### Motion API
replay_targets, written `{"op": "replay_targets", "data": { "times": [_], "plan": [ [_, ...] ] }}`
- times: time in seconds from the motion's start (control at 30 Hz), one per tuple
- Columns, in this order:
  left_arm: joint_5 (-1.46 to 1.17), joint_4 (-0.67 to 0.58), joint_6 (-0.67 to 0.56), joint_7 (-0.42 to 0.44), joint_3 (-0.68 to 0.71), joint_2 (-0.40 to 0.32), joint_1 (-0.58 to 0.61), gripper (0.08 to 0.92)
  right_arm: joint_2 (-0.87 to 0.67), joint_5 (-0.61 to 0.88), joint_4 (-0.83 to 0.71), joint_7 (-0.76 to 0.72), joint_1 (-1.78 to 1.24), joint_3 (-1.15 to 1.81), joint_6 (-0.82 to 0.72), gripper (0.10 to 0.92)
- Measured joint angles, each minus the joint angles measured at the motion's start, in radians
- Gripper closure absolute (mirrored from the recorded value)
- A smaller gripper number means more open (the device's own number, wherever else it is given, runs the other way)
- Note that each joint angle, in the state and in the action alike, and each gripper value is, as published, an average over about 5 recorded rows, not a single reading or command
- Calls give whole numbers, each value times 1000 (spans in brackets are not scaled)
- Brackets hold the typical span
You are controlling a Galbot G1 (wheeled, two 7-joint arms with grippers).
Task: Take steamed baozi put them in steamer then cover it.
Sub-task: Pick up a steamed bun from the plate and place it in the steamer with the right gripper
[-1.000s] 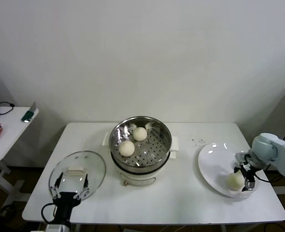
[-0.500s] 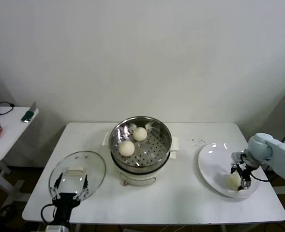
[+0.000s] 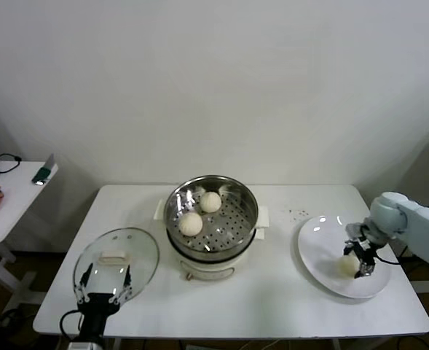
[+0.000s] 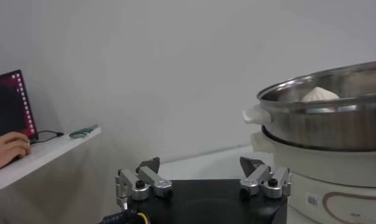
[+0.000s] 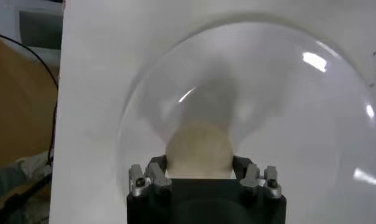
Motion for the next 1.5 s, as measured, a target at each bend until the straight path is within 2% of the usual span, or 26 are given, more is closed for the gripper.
{"op": "replay_targets", "data": {
  "times": [0.33, 0.63, 1.13, 1.5],
  "plan": [
    [6, -5, -8, 0, 7, -5, 14, 177, 177, 21, 59, -32, 368, -215, 233, 330],
    [10, -1, -13, 0, 9, -7, 17, 177, 377, 24, 94, -47, 537, -267, 407, 322],
    [10, -16, -5, 2, 13, 2, 23, 177, 697, -45, 35, -56, 487, -277, 523, 321],
    [7, -23, -6, 3, 8, 5, 31, 177, 813, -93, 27, -64, 403, -293, 558, 320]
  ]
}}
